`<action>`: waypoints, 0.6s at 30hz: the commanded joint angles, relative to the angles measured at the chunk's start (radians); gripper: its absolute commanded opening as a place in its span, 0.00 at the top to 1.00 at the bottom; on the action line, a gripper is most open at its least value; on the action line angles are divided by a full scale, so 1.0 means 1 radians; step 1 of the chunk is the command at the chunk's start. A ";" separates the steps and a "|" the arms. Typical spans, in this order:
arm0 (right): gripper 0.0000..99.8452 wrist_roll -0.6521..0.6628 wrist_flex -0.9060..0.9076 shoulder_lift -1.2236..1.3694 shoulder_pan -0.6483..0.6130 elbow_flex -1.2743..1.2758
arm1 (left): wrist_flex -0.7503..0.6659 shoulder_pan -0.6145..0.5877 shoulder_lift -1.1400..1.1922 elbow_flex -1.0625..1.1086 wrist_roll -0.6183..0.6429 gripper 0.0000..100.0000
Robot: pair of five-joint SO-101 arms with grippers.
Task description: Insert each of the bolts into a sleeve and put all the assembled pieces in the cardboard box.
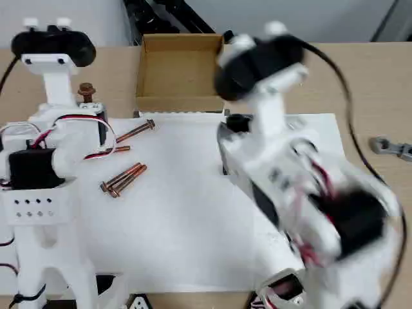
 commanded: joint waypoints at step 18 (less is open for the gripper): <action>0.99 0.008 -1.021 -1.113 0.041 1.622 | -0.310 0.336 -0.150 -0.007 0.003 0.99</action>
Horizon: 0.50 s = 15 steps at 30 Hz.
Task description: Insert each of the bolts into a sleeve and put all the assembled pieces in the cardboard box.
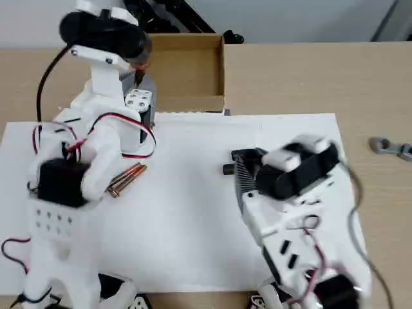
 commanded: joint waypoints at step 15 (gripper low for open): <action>1.00 0.009 -0.598 -0.133 -0.097 0.440 | -0.137 0.265 -0.140 -0.004 0.172 1.00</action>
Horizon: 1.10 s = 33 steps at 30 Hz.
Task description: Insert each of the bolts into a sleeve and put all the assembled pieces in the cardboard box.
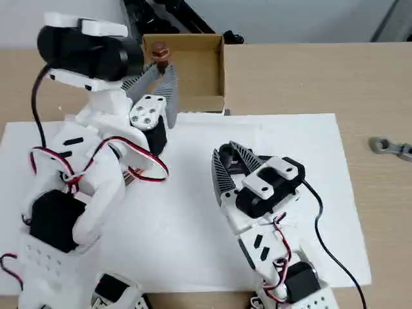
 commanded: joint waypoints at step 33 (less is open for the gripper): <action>1.00 -0.006 -0.038 0.226 -0.061 -0.235 | 0.080 0.181 -0.031 0.067 0.068 1.00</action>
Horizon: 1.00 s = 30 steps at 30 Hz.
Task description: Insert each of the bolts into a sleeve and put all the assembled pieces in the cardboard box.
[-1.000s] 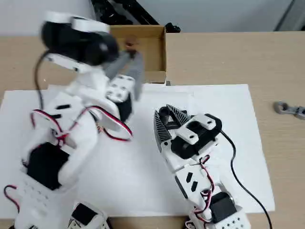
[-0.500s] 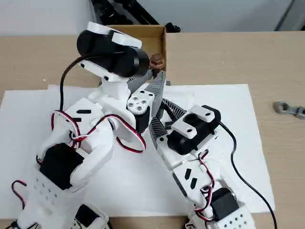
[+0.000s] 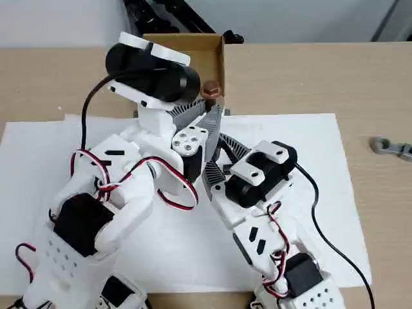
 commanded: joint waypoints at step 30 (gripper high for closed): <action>1.00 -0.006 -0.028 -0.005 -0.001 -0.029 | -0.057 0.003 -0.026 0.094 0.044 1.00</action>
